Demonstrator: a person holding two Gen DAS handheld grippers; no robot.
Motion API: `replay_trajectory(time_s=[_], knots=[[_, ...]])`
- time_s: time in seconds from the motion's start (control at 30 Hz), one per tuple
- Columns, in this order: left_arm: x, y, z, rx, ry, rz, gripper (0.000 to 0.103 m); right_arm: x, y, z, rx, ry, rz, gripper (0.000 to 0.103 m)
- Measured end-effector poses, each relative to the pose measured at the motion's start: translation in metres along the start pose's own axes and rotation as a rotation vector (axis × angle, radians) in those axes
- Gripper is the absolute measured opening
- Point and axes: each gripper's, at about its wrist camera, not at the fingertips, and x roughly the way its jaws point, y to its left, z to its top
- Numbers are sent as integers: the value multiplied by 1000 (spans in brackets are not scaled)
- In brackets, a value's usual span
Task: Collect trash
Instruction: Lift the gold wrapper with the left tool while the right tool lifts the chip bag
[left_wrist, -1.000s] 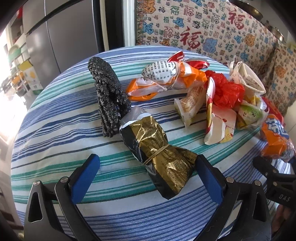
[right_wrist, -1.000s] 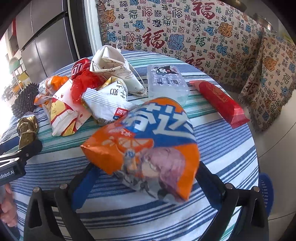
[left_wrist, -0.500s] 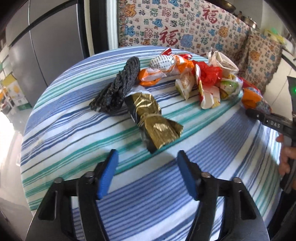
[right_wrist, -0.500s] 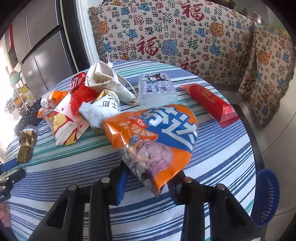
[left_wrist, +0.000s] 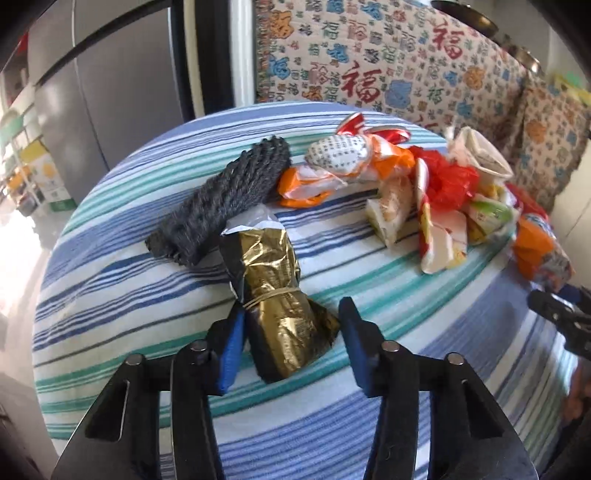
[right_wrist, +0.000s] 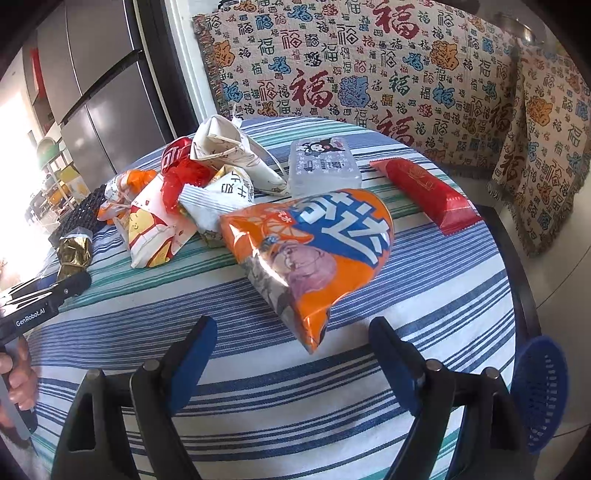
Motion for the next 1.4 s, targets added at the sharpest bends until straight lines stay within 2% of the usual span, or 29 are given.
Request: replay_trajectory(time_s=[0.1,0.23,0.3,0.37,0.4,0.43,0.47,0.57,0.63,0.67,0.73,0.83,0.93,1.2,1.27,1.3,1.33,1.37,1.4], knots=[[-11,5,-10,11,21,-54,39,7,1,8,-4,7,-20,86],[-26,1,-27,64,62,-125,40,18,2,22,4,3,-55,86],[-32,-4,-34,91,67,-128,52,17,-1,25,6,-17,-53,86],[-34,-6,-38,100,60,-121,61,11,-6,25,4,-50,-47,71],[-34,-7,-39,104,55,-112,68,9,-7,24,-2,-53,-49,70],[-33,-8,-38,103,49,-99,71,7,-8,23,-6,-50,-42,62],[-32,-8,-40,99,43,-91,74,6,-9,20,-11,-33,-30,25],[-31,-6,-42,85,24,-79,78,-1,-11,6,-24,13,4,26],[-30,-8,-43,96,16,-69,81,-9,-11,-2,-22,31,97,30],[-29,-10,-43,108,13,-58,82,-12,-15,-5,6,37,148,51],[-28,-12,-43,113,13,-51,83,-22,-27,-11,91,23,174,77],[-27,-8,-42,98,10,-54,83,-34,-43,-17,157,1,146,78],[-28,-8,-44,97,9,-52,83,-36,-38,-20,71,-10,89,78],[-28,-8,-45,92,4,-32,80,-29,-17,-5,-33,-57,63,76],[-28,-8,-44,93,3,-33,76,-25,-7,0,-65,-66,54,66],[-28,-8,-43,92,2,-33,70,-24,-2,2,-81,-73,58,63],[-28,-8,-43,91,1,-34,64,-23,2,3,-97,-75,64,48],[-29,-8,-42,93,-3,-37,53,-20,7,5,-116,-67,54,22],[-30,-7,-43,91,-8,-43,39,-19,8,6,-116,-64,46,21]])
